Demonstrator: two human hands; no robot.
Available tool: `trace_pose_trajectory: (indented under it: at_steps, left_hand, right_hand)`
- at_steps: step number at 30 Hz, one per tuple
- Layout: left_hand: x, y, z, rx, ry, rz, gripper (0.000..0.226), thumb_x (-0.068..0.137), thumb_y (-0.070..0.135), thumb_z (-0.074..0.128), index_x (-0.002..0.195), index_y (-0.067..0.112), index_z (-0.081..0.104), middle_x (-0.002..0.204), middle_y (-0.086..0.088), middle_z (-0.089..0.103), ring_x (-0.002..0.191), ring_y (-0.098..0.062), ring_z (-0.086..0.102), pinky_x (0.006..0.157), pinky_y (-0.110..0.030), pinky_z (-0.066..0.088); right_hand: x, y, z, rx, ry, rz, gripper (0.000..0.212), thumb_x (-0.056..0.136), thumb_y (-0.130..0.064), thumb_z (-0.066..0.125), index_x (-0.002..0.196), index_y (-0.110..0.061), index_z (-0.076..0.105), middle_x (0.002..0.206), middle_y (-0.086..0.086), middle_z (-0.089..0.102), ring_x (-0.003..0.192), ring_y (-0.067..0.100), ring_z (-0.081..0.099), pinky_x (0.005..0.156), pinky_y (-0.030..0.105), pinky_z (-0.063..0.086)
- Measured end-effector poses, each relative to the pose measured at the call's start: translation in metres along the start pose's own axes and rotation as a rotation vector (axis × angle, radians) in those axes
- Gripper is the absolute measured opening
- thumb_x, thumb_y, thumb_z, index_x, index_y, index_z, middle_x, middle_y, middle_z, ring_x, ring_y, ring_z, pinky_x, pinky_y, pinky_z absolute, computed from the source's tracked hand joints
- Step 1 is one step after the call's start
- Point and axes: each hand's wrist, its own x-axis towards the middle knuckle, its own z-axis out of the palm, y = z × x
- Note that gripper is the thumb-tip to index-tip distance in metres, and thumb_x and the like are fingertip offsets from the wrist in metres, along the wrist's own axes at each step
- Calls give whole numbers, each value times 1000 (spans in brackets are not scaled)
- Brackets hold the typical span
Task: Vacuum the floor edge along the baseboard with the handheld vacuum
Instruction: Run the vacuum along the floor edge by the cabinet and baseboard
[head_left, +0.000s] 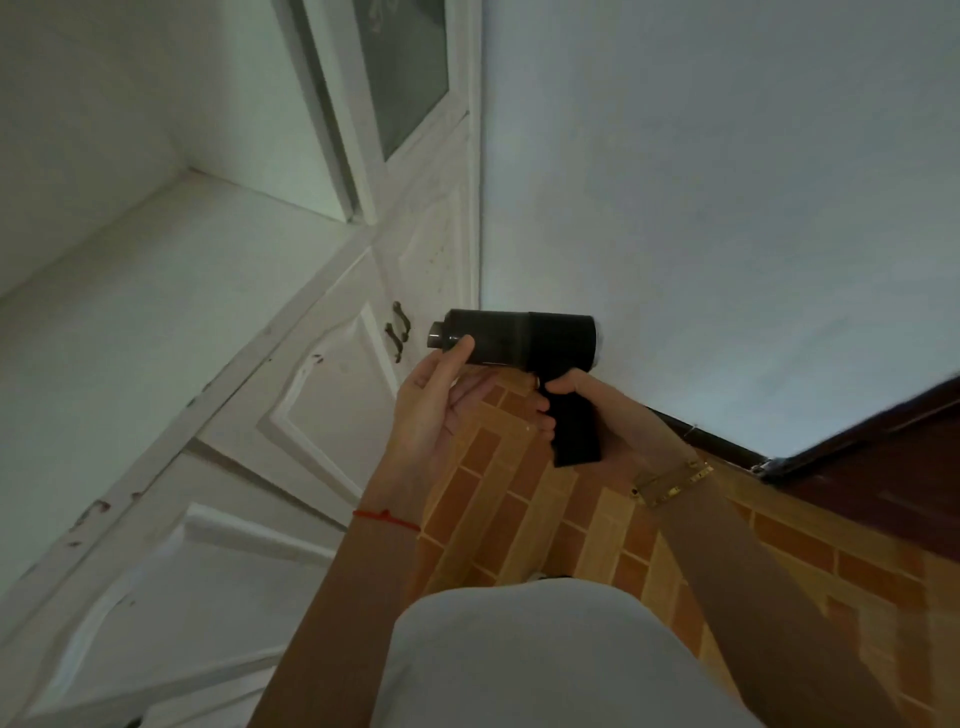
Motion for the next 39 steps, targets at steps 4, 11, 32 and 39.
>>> trace_pose_trajectory:
  at_steps: [4, 11, 32, 39]
  left_hand:
    - [21, -25, 40, 37, -36, 6, 49, 89, 26, 70, 124, -6, 59, 106, -17, 75, 104, -26, 72, 81, -26, 58]
    - [47, -43, 85, 128, -23, -13, 46, 89, 26, 70, 124, -3, 61, 108, -15, 75, 105, -25, 72, 87, -28, 58]
    - [199, -25, 124, 207, -35, 7, 37, 93, 25, 64, 125, 5, 63, 120, -18, 69, 106, -29, 71, 89, -31, 58]
    - [246, -3, 128, 235, -63, 22, 39, 95, 23, 61, 128, 3, 59, 124, -21, 66, 108, -30, 70, 94, -34, 56]
  right_hand:
    - [-19, -25, -43, 10, 28, -7, 18, 83, -18, 66, 97, -14, 57, 79, 0, 55, 67, 14, 54, 63, 27, 50]
    - [-28, -55, -89, 73, 15, -31, 21, 81, -19, 71, 97, -13, 58, 79, 1, 56, 66, 14, 55, 63, 26, 51]
    - [64, -155, -148, 112, 35, -71, 17, 83, -17, 67, 97, -12, 58, 78, 1, 55, 67, 13, 52, 66, 24, 49]
    - [104, -187, -155, 137, 15, -85, 17, 85, -15, 65, 99, -10, 57, 78, 2, 56, 66, 13, 53, 65, 23, 50]
